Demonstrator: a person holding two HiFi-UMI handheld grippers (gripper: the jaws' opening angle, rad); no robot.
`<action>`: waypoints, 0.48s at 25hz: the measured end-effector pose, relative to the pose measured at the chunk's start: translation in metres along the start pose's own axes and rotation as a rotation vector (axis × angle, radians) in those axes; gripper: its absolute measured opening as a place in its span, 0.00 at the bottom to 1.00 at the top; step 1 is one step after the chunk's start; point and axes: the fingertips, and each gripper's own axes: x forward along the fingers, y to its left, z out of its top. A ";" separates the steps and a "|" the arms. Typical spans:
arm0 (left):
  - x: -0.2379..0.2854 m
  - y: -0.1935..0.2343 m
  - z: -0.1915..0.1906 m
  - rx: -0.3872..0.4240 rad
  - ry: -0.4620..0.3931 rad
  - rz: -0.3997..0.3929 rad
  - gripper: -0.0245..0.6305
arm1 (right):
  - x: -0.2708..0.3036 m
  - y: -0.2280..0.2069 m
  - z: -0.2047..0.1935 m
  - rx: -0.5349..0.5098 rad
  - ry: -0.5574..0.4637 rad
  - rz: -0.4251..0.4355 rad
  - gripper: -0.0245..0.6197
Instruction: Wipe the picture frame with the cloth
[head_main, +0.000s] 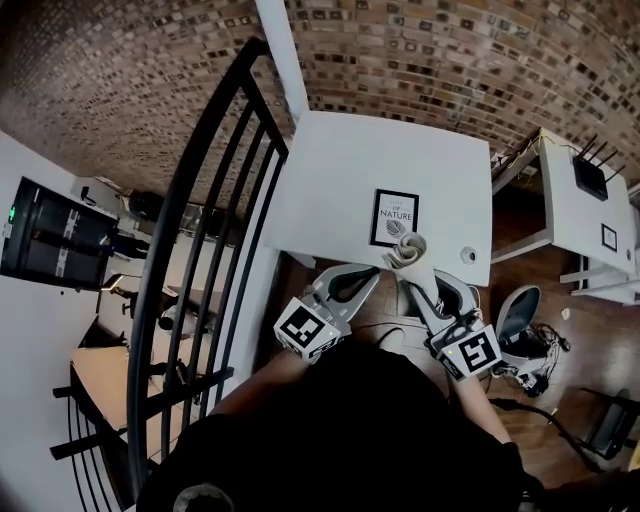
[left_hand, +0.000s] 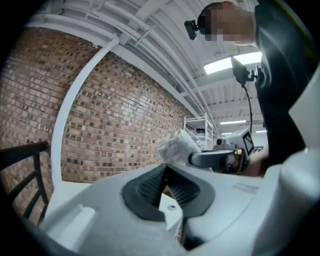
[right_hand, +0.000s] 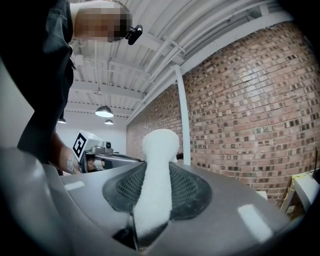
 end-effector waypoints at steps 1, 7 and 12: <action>-0.002 0.000 -0.002 -0.005 0.004 -0.002 0.04 | 0.001 0.002 -0.001 -0.001 0.002 -0.002 0.22; -0.008 -0.007 -0.010 -0.008 0.005 -0.003 0.04 | -0.006 0.008 -0.012 0.012 0.014 -0.008 0.22; -0.013 -0.006 -0.010 -0.014 0.010 0.006 0.04 | -0.007 0.003 -0.016 0.002 0.004 -0.028 0.22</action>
